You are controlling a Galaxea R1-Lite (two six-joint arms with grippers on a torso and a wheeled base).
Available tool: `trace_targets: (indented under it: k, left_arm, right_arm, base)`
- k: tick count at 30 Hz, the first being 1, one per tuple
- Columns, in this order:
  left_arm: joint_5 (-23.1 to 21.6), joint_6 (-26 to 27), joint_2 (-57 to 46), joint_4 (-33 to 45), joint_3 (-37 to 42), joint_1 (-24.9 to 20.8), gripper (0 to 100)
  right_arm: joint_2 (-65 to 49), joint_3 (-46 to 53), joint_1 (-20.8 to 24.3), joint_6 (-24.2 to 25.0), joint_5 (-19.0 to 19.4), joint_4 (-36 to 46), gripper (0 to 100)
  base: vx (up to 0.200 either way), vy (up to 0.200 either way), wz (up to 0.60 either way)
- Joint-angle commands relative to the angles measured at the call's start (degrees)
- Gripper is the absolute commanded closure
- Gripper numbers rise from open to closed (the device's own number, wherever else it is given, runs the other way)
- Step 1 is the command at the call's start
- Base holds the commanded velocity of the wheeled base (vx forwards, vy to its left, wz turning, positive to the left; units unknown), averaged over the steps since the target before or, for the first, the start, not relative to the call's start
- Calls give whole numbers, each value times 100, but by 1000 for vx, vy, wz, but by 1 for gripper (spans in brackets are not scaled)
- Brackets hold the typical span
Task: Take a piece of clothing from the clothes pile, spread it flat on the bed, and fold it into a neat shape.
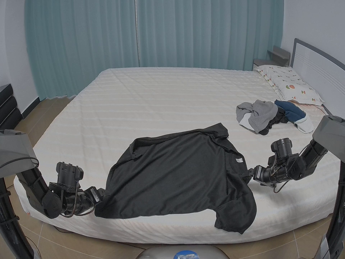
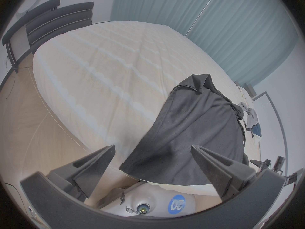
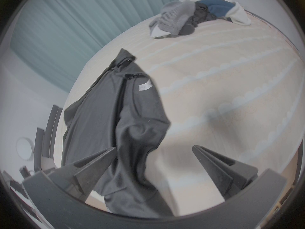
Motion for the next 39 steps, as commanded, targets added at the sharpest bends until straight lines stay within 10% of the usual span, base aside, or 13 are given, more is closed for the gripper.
trace_targets:
  k: [1,11,12,39]
  left_arm:
    - [-161,-199,-7,-45,28,-109,0]
    - [-213,-330,37,-53,-34,-109,0]
    - [-213,-330,37,-53,-42,-109,0]
    - [-205,-330,151,-71,-42,-100,0]
  right_arm:
    - [464,-336,-154,297,56,-36,0]
    - [710,-635,-110,798,100,-54,0]
    - [737,-705,-110,807,91,-54,100]
    - [-195,-406,-672,587,21,-361,100]
  base:
    - [0,0,0]
    - [0,0,0]
    - [0,0,0]
    - [0,0,0]
